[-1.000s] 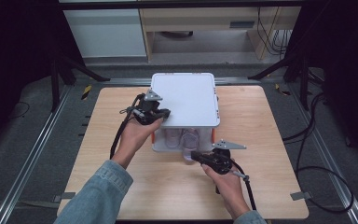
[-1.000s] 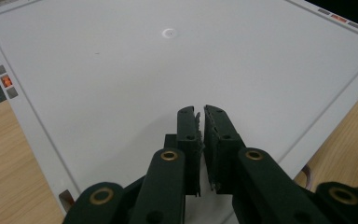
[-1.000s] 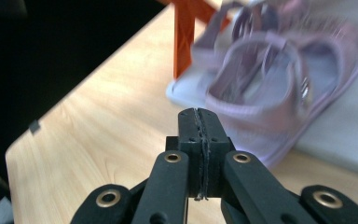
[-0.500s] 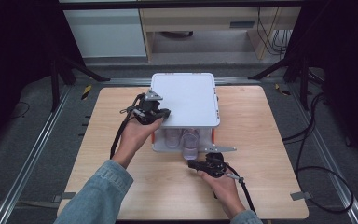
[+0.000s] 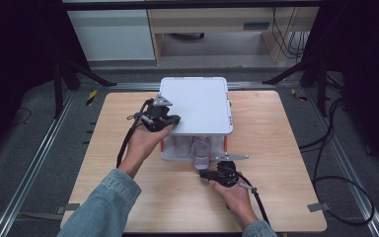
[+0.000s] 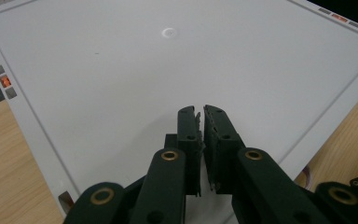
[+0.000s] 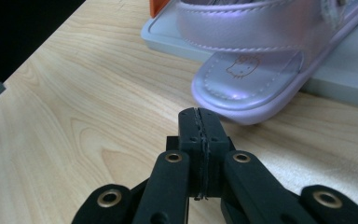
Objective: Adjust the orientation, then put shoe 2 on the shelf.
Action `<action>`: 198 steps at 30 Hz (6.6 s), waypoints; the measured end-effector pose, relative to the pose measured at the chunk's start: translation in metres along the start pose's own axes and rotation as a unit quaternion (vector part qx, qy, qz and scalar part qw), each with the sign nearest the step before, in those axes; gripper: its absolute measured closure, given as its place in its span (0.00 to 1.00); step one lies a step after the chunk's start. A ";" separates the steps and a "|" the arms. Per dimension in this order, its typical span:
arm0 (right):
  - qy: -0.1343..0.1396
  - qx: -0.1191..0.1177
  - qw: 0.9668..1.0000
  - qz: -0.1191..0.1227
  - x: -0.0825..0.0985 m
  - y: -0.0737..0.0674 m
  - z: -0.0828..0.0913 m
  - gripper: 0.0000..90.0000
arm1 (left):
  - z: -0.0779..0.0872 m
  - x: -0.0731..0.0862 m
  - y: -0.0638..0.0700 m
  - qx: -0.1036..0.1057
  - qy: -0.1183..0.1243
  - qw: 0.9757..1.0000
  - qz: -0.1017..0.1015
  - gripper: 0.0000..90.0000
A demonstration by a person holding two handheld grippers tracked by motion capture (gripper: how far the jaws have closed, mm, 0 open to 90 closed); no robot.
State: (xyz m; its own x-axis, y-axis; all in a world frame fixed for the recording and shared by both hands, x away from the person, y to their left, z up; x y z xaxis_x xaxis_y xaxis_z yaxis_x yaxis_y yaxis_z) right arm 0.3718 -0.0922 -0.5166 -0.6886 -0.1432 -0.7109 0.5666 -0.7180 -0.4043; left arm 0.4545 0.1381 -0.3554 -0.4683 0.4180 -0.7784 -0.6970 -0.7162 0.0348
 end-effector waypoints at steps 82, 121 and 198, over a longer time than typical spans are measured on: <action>0.039 0.045 0.998 -0.008 -0.032 0.020 -0.023 1.00 | 0.000 0.000 -0.001 0.005 0.000 1.000 0.002 0.95; 0.048 0.057 0.997 0.001 -0.043 0.016 -0.011 0.50 | 0.015 0.007 -0.013 -0.029 0.072 0.997 0.018 0.24; 0.000 0.301 0.953 0.027 -0.023 0.166 0.074 0.08 | -0.012 0.200 -0.106 -0.106 -0.052 0.989 0.092 0.02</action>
State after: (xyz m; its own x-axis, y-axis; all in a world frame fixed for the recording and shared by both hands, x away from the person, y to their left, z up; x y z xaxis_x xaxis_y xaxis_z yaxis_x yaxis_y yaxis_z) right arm 0.4485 -0.2582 -0.5247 -0.6653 -0.1908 -0.7218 0.2393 -0.9703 0.0359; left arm 0.4414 0.2903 -0.5221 -0.6377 0.3177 -0.7017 -0.4706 -0.8819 0.0284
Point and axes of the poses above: each handheld gripper's, and its own axes: z roughly backward along the jaws, x roughly out of its underside, y roughly to its right, the point moved 1 cm from there along -z, roughly forward along the jaws, and after that the axes turned 3 degrees about x, right-handed, at the moved point
